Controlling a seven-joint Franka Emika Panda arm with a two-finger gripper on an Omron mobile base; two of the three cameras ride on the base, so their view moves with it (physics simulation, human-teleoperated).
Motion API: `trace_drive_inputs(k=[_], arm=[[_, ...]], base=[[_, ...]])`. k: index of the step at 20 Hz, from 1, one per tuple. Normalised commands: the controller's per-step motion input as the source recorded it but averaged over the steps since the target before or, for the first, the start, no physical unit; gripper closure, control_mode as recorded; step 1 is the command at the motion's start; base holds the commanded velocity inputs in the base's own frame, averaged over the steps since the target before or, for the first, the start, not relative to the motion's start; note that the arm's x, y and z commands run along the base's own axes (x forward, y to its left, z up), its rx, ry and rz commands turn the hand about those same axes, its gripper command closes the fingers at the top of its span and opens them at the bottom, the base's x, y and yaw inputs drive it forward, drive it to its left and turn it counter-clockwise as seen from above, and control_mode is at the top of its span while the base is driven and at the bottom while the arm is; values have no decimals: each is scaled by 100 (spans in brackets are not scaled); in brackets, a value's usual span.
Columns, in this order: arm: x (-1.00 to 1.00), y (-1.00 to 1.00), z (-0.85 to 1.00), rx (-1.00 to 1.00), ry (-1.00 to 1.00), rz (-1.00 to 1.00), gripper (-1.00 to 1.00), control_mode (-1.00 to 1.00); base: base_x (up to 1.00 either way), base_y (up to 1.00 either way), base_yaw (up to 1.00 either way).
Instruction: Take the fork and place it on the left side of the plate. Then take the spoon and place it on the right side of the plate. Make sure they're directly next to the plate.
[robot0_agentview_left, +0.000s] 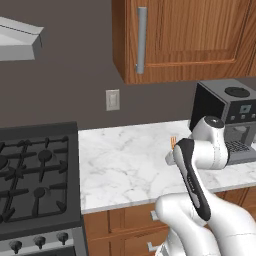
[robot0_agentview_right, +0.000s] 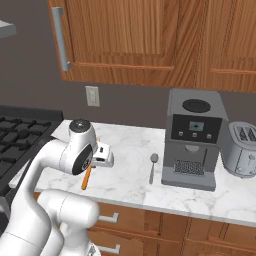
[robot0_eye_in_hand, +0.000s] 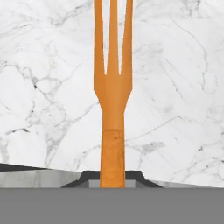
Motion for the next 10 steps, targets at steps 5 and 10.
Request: trace_drive_inputs(k=[5, 10], arm=[[0, 0, 0, 0, 0, 0, 100, 100], [0, 0, 0, 0, 0, 0, 100, 100]], base=[[-27, 0, 0], [-100, 9, 0]])
